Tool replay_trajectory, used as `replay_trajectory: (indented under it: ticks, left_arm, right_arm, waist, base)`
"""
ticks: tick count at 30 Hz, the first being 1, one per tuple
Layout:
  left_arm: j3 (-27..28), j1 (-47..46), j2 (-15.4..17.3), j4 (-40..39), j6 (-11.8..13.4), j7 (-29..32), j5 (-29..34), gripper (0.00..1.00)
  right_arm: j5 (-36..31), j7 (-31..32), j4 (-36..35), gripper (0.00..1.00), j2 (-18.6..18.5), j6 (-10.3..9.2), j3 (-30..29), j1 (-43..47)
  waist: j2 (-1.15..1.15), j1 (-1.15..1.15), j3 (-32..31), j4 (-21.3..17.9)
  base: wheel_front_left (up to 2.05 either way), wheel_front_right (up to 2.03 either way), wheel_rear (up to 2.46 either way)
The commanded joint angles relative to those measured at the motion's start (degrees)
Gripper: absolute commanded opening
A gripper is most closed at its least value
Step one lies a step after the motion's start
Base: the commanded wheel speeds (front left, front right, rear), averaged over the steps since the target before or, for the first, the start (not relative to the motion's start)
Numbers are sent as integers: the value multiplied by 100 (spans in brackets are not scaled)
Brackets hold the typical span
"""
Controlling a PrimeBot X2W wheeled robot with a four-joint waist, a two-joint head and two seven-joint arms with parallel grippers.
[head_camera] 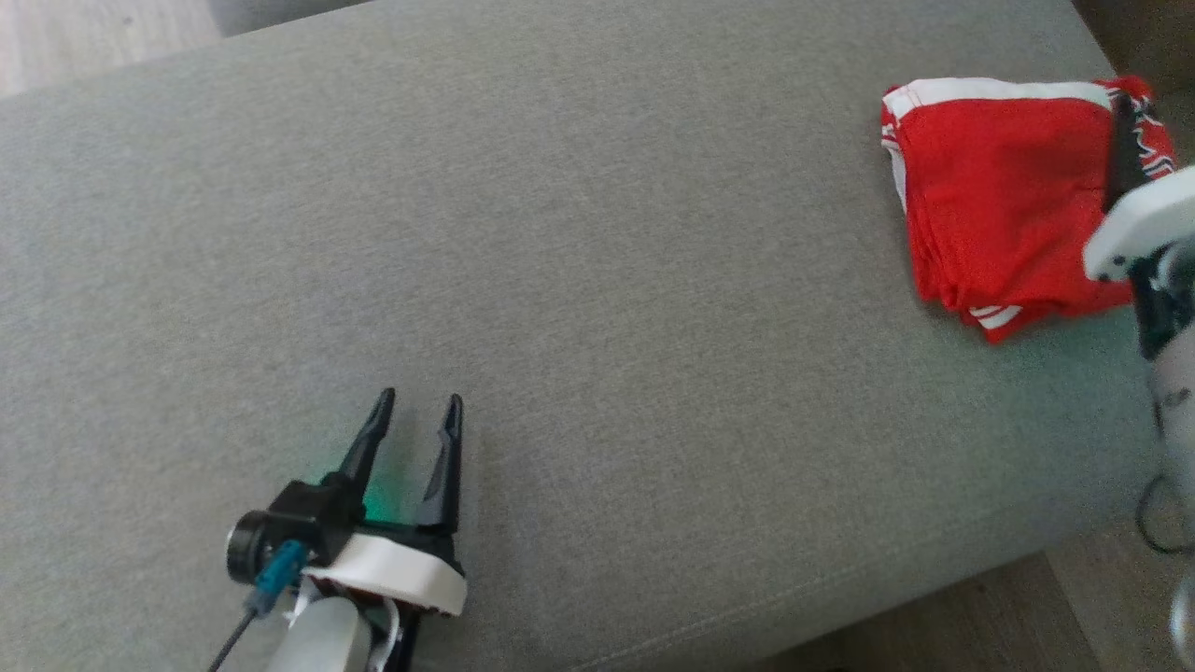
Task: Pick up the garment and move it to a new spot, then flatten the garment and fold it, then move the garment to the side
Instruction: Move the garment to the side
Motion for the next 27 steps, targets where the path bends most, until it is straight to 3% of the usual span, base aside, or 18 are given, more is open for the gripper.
replay_trajectory:
  ticks: [1, 5, 10, 19, 27]
  left_arm:
    - [240, -55, 13, -153, 9, -37, 4, 100]
    - [401, -8, 13, -202, 9, -37, -30, 100]
    - [665, 58, 13, -270, 16, -37, -96, 100]
    - [848, 207, 13, -256, 115, -37, -162, 100]
    - [1031, 339, 13, -348, 222, -37, -248, 100]
  right_arm:
    - [-101, -91, -275, 100, 143, -4, 14, -84]
    - [-200, -99, -1264, 100, 779, -4, -132, 321]
    - [123, -100, -2224, 100, 1292, -4, 370, 1122]
    - [1181, -101, -2966, 100, 1391, -4, 1180, 2369]
    - [1389, -101, -3334, 100, 1393, -4, 1589, 2982]
  waist:
    - [0, 0, -38, 64]
    - [0, 0, -129, 230]
    - [0, 0, -244, 511]
    - [0, 0, -456, 1257]
    - [0, 0, -643, 1645]
  base:
    - [0, 0, 0]
    - [0, 0, 0]
    - [0, 0, 0]
    - [0, 0, 0]
    - [0, 0, 0]
